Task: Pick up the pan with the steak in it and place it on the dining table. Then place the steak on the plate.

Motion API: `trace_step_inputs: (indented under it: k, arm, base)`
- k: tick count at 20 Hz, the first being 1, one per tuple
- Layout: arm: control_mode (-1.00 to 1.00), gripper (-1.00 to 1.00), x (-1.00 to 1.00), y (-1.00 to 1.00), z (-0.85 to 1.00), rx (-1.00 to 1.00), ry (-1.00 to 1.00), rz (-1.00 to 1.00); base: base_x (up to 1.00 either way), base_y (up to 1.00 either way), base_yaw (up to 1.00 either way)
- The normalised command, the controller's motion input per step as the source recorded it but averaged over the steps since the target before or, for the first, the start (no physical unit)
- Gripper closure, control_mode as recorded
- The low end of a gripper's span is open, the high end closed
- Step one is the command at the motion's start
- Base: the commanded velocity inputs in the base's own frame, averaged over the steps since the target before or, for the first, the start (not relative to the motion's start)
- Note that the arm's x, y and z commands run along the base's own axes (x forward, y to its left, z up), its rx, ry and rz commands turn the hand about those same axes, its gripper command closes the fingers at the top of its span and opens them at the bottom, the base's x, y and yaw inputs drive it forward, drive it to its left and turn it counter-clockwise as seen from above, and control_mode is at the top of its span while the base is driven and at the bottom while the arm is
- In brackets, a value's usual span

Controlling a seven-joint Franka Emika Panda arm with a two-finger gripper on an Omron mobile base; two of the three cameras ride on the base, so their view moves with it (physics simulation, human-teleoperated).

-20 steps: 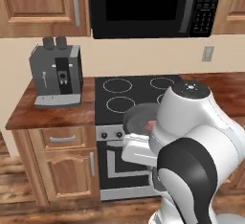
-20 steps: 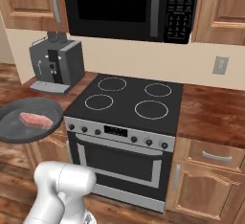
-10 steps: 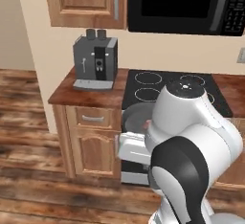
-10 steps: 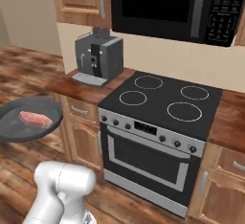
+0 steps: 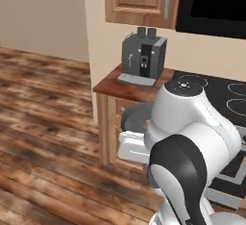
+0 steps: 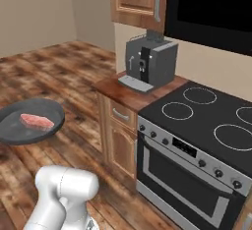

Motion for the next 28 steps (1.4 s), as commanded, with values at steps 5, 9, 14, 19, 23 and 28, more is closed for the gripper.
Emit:
trace_step_inputs:
  k: [5,9,14,19,23,28]
  arm:
    - [1.0,1.0,0.0,0.0,0.0,0.0,0.0,0.0]
    - [1.0,1.0,0.0,0.0,0.0,0.0,0.0,0.0]
    - [1.0,1.0,0.0,0.0,0.0,0.0,0.0,0.0]
    - [1.0,1.0,0.0,0.0,0.0,0.0,0.0,0.0]
    - [1.0,1.0,0.0,0.0,0.0,0.0,0.0,0.0]
    - [1.0,1.0,0.0,0.0,0.0,0.0,0.0,0.0]
  base:
    - [-0.1,0.0,0.5]
    - [-0.07,0.0,0.5]
    - [-0.06,0.0,0.5]
    - [-0.05,0.0,0.5]
    - [-0.05,0.0,0.5]
    - [-0.06,0.0,0.5]
